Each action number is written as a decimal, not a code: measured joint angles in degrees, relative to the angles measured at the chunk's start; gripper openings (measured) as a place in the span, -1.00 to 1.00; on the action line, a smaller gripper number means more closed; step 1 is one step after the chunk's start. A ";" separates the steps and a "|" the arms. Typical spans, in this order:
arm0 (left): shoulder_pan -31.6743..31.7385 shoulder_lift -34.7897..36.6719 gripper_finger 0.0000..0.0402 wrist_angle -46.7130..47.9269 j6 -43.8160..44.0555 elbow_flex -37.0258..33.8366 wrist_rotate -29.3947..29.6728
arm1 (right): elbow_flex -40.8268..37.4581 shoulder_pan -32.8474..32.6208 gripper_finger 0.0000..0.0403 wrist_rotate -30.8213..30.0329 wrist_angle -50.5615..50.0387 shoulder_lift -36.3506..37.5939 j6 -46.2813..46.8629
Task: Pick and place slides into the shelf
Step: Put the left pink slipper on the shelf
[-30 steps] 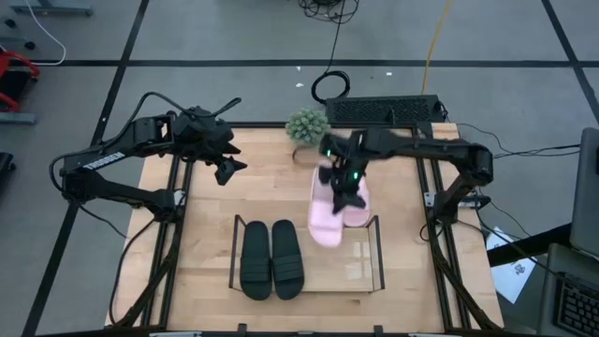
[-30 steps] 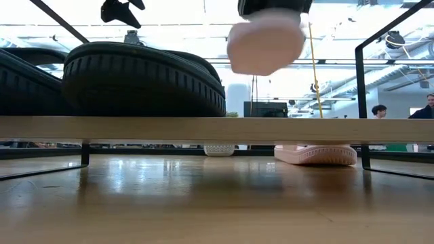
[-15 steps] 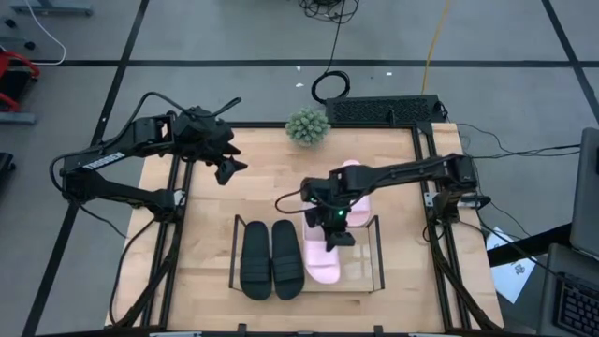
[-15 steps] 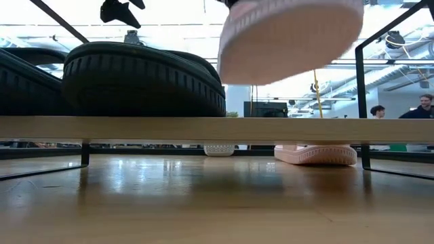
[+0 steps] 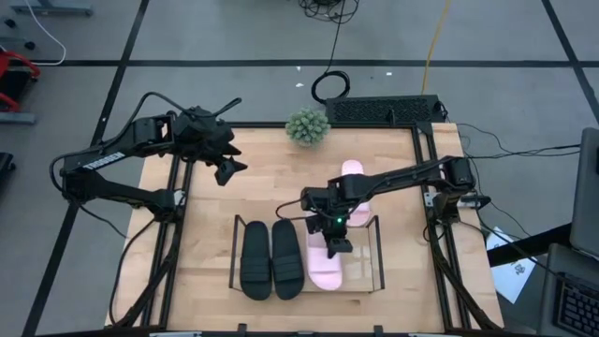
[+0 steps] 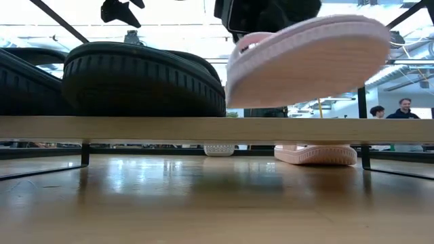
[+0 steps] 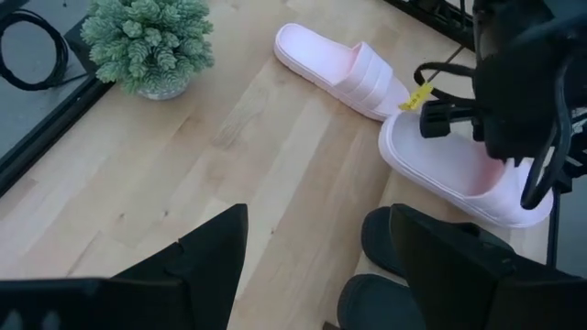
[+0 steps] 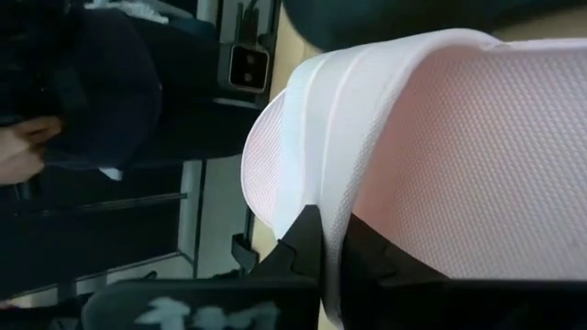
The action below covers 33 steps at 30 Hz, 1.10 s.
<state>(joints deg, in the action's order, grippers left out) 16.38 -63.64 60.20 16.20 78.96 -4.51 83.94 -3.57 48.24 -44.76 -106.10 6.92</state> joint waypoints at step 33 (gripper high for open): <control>0.00 0.00 0.33 0.00 -1.02 0.00 0.00 | -8.57 -1.53 -1.00 3.17 16.22 0.04 8.48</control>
<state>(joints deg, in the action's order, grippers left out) 16.38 -63.64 60.20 15.18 78.96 -4.51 75.37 -5.10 51.42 -28.53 -106.06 15.40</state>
